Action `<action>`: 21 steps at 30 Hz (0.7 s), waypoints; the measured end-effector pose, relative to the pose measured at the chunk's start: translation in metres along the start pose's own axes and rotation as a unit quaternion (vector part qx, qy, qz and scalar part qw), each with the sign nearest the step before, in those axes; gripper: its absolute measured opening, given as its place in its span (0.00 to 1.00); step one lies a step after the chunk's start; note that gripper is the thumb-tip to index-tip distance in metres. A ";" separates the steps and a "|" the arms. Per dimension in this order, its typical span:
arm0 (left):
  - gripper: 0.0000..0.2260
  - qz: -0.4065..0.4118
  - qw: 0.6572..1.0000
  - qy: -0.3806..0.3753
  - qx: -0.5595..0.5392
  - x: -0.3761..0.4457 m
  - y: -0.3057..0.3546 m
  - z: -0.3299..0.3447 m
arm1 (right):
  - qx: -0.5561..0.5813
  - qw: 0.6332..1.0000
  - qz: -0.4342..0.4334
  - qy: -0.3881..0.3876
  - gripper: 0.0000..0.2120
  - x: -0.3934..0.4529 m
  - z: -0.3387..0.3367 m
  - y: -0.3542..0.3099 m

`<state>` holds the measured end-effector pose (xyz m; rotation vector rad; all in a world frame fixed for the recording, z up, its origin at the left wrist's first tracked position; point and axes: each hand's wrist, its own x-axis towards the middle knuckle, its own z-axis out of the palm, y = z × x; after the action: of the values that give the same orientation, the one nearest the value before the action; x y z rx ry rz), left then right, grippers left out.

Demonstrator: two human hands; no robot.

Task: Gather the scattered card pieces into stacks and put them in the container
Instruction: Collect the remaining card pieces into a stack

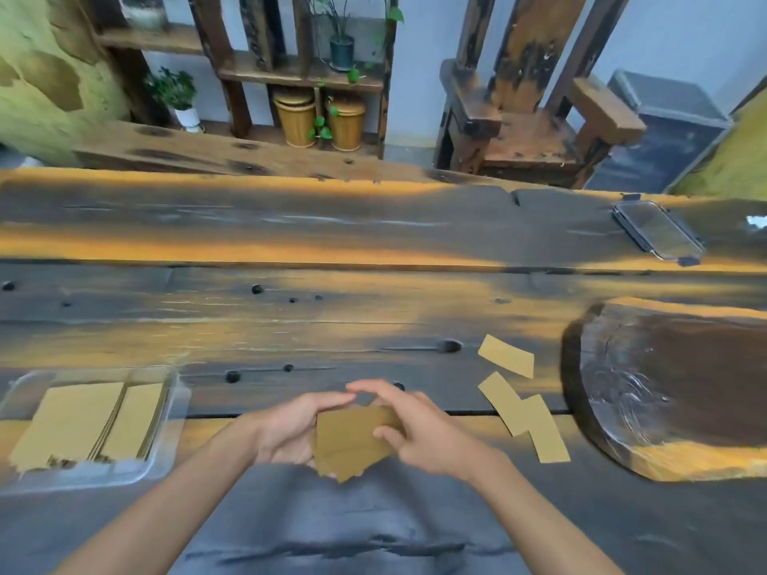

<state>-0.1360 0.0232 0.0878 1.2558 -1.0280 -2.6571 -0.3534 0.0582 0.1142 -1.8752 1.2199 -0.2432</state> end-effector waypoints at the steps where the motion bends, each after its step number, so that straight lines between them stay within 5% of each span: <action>1: 0.28 -0.005 0.999 -0.033 -0.015 -0.012 -0.009 -0.002 | 0.002 1.000 -0.013 -0.008 0.31 -0.002 0.003 -0.011; 5: 0.28 0.016 0.997 -0.074 -0.028 -0.055 -0.050 -0.005 | -0.025 0.999 -0.032 -0.030 0.30 -0.004 0.031 -0.050; 13: 0.21 0.144 0.978 0.066 -0.138 -0.122 -0.091 -0.013 | -0.101 0.984 -0.101 0.109 0.11 0.013 0.076 -0.097; 17: 0.19 0.217 0.937 0.114 -0.248 -0.156 -0.090 -0.033 | 0.109 0.973 -0.026 0.202 0.06 0.026 0.086 -0.130; 21: 0.20 0.266 0.908 0.155 -0.284 -0.182 -0.083 -0.045 | 0.369 0.896 0.100 0.224 0.04 0.036 0.100 -0.170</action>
<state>0.0380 0.1158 0.1429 1.0253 -0.4104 -2.0248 -0.1681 0.1092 0.1700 -1.0457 1.3505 -0.9263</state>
